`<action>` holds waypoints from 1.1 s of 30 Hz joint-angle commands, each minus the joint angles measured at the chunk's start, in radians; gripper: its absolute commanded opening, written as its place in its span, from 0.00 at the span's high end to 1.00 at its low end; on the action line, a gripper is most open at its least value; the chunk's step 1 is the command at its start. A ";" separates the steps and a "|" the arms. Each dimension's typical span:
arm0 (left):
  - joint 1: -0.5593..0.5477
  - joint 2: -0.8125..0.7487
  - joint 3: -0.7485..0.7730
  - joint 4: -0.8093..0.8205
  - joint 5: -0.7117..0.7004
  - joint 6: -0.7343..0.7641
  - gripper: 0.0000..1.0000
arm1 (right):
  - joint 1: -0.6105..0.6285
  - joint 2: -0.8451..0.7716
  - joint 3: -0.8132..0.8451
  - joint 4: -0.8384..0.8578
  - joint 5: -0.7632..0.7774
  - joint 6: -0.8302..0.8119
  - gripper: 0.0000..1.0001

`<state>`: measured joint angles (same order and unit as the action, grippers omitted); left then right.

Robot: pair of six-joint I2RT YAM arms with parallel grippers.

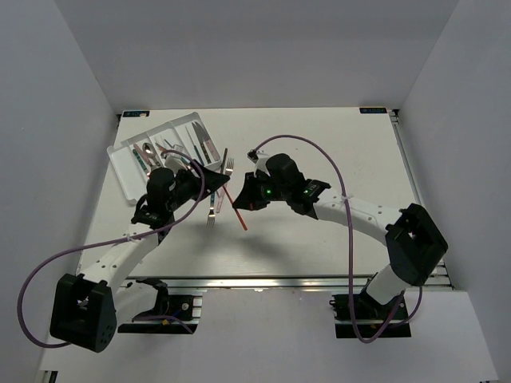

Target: Sort the eating utensils into containers

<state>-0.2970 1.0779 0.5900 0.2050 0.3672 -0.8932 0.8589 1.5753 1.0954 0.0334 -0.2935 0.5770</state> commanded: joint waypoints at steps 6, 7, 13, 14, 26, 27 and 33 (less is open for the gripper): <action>-0.007 0.056 0.042 0.051 0.049 -0.019 0.99 | 0.002 -0.001 0.018 0.131 -0.113 0.046 1.00; -0.008 0.060 0.059 0.041 0.047 -0.009 1.00 | 0.000 -0.004 0.017 0.132 -0.102 0.046 1.00; 0.015 0.108 0.232 -0.316 -0.209 0.172 1.00 | -0.035 -0.063 -0.032 0.074 0.046 0.044 0.11; 0.031 0.132 0.323 -0.443 -0.255 0.201 1.00 | -0.047 -0.075 -0.070 0.072 0.059 0.046 0.11; 0.372 0.958 1.193 -0.936 -0.510 0.415 1.00 | -0.158 -0.227 -0.215 0.005 0.097 -0.038 0.11; 0.375 1.025 1.375 -0.987 -0.520 0.431 1.00 | -0.158 -0.233 -0.221 0.000 0.106 -0.043 0.11; 0.383 1.263 1.731 -1.176 -0.571 0.461 0.88 | -0.162 -0.255 -0.238 -0.032 0.171 -0.081 0.11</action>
<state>0.0902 2.3764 2.2341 -0.8150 -0.1539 -0.4679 0.7025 1.3495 0.8673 0.0090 -0.1665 0.5381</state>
